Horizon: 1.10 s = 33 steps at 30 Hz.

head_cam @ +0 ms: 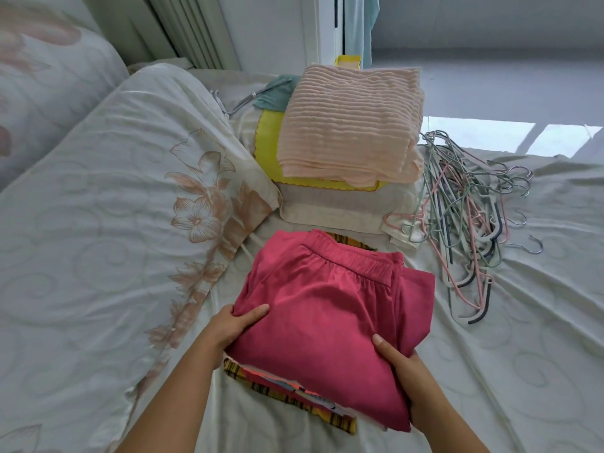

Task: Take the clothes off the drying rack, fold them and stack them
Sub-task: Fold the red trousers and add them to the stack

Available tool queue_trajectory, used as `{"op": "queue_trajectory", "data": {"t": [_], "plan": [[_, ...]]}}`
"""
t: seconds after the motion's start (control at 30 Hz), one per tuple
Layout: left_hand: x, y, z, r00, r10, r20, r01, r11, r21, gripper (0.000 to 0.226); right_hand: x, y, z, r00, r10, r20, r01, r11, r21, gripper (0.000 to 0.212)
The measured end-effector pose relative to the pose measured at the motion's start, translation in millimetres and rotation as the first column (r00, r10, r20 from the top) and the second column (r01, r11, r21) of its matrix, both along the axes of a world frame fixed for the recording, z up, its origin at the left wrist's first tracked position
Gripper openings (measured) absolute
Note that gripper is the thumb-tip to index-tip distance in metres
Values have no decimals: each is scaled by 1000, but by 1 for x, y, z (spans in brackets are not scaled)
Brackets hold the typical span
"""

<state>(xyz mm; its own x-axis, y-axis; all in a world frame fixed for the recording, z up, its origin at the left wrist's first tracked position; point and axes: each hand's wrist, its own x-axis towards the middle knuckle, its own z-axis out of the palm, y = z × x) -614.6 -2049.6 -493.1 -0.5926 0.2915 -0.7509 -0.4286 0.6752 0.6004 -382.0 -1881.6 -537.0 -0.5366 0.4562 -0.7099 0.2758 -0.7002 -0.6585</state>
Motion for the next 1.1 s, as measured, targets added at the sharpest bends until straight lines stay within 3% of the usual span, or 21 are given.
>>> {"op": "queue_trajectory", "data": {"t": [0.1, 0.2, 0.33, 0.37, 0.43, 0.5, 0.57, 0.63, 0.77, 0.87, 0.97, 1.1], "plan": [[5, -1, -1, 1000, -3, 7, 4, 999, -32, 129, 2, -2, -4, 1000, -11, 18, 11, 1000, 7, 82], [10, 0, 3, 1000, -6, 6, 6, 1000, 0, 87, 3, 2, 0, 1000, -5, 24, 1, 983, 185, 101], [25, 1, 1, 990, 40, -137, -37, 999, 30, 39, 13, 19, 18, 1000, 7, 15, -11, 966, 257, 49], [32, 0, 1, 985, 54, -163, -47, 998, 46, 35, 17, 24, 19, 999, 25, 32, -33, 961, 275, 50], [48, 1, -2, 987, 49, -150, -38, 996, 79, 50, 26, 33, 9, 996, 79, 50, -90, 956, 278, 76], [56, 4, -9, 977, -26, -212, 36, 998, 44, 87, 29, 40, 1, 990, 98, 96, -116, 972, 205, 92], [56, 8, -18, 952, -50, -301, 44, 999, -27, 113, 23, 44, 2, 992, 93, 90, -100, 993, 70, 71], [55, 14, -20, 944, -52, -326, 29, 997, -74, 123, 17, 49, 3, 989, 95, 115, -104, 992, 69, 60], [78, 24, -3, 969, -24, -245, 36, 998, 44, 78, 18, 71, 3, 961, 97, 260, -160, 960, 232, 90], [96, 28, -8, 981, -45, -191, 61, 995, 80, 73, 20, 85, 8, 950, 118, 290, -202, 939, 279, 102], [94, 30, -11, 981, 35, -188, -10, 991, 132, 72, 16, 86, 10, 940, 136, 312, -223, 938, 264, 79], [75, 34, -6, 977, 212, 0, -204, 940, 272, 63, 17, 81, 1, 927, 157, 340, -253, 932, 258, 113]]}}
